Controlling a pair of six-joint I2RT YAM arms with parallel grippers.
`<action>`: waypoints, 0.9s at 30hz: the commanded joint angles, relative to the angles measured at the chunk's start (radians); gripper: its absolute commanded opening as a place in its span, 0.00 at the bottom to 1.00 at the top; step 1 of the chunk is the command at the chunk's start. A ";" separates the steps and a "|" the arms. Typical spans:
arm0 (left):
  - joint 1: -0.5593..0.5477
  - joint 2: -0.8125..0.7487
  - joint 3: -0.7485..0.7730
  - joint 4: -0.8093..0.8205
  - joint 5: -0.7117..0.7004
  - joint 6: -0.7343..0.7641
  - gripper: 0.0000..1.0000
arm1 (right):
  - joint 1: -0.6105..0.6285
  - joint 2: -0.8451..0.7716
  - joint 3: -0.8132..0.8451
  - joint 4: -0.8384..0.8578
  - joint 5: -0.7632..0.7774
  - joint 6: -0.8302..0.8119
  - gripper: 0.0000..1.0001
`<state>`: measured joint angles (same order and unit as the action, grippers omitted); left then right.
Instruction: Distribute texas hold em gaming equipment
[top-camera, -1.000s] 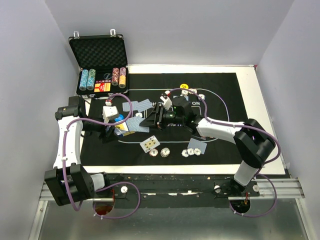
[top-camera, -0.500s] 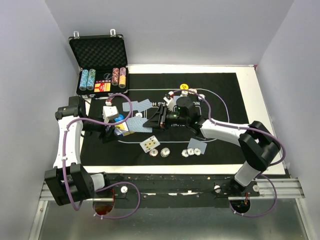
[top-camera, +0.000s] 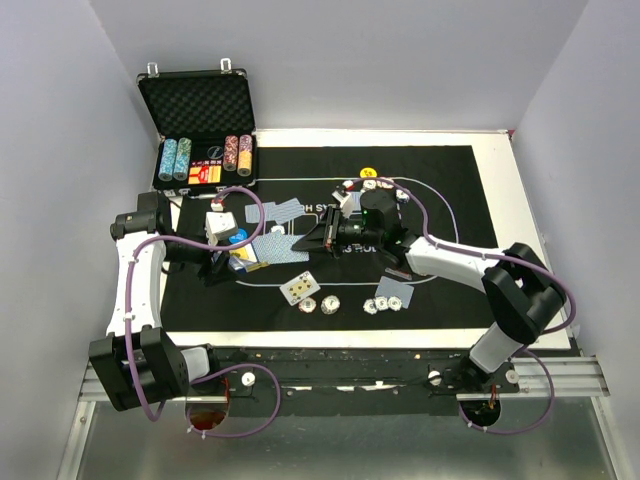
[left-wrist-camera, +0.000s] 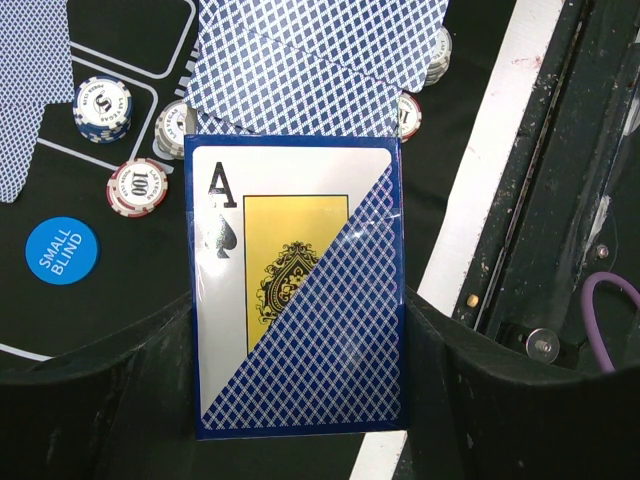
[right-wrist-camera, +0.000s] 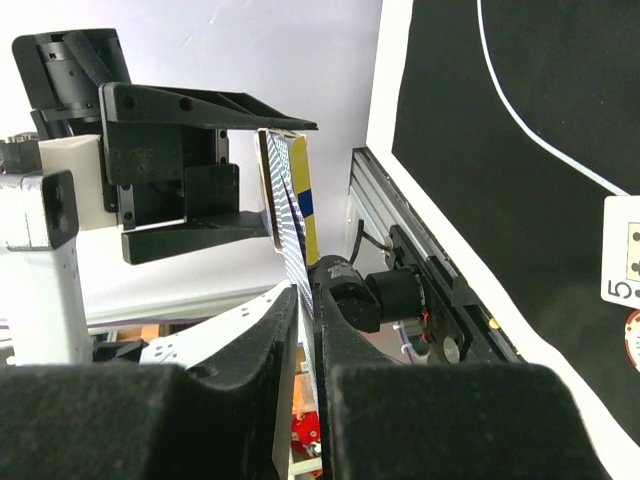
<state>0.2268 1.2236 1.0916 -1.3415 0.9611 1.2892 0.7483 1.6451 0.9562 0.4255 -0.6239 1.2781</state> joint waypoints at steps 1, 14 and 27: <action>-0.001 -0.004 0.027 -0.280 0.054 0.012 0.12 | -0.012 -0.034 -0.005 -0.004 -0.060 0.017 0.18; -0.003 -0.007 0.022 -0.280 0.064 0.024 0.12 | -0.072 -0.088 0.042 -0.140 -0.126 -0.056 0.16; -0.001 -0.003 0.028 -0.280 0.054 0.018 0.12 | -0.313 -0.107 0.076 -0.228 -0.203 -0.132 0.10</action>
<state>0.2268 1.2236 1.0920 -1.3415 0.9611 1.2903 0.4816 1.5455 1.0092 0.2367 -0.7631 1.1835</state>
